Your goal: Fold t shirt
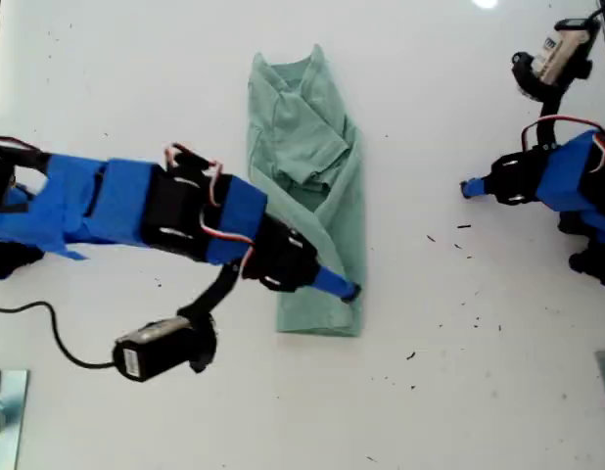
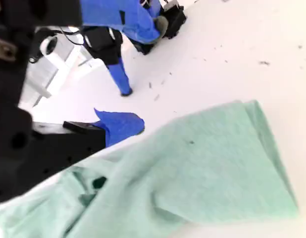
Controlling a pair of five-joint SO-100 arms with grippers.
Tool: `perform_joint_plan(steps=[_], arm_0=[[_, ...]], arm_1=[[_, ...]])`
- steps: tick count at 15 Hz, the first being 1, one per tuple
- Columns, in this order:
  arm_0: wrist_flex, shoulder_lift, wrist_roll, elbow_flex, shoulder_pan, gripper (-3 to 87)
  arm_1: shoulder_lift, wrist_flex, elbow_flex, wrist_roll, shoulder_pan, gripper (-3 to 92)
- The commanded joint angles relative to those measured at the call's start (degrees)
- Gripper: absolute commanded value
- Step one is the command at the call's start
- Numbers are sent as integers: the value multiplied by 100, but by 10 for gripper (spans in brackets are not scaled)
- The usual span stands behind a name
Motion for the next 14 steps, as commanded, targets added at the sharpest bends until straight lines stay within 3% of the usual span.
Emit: perform_joint_plan(steps=[1, 2, 4, 8, 11, 13, 14], arm_0=[[272, 2426, -334, 2101, -729, 102], [-255, 3586, -431, 4017, -1072, 24], [-1318, 5678, -668, 7313, -1573, -2], [-1934, 7822, -1415, 10485, -1696, -2], [-1740, 8938, -1538, 11312, -1837, -2], [-791, 7770, -1582, 9756, -1784, -3], [-149, 7066, -1696, 8279, -1477, -3]], arm_1=[[18, 70, 18, 35, 0, 26], [18, 70, 18, 35, 0, 26], [26, 70, 18, 35, -9, 26], [26, 70, 18, 44, 9, 26], [26, 79, 9, 88, -9, 26], [-211, 492, -817, 334, -457, 26], [-1072, 1020, -2197, 510, -782, 26]])
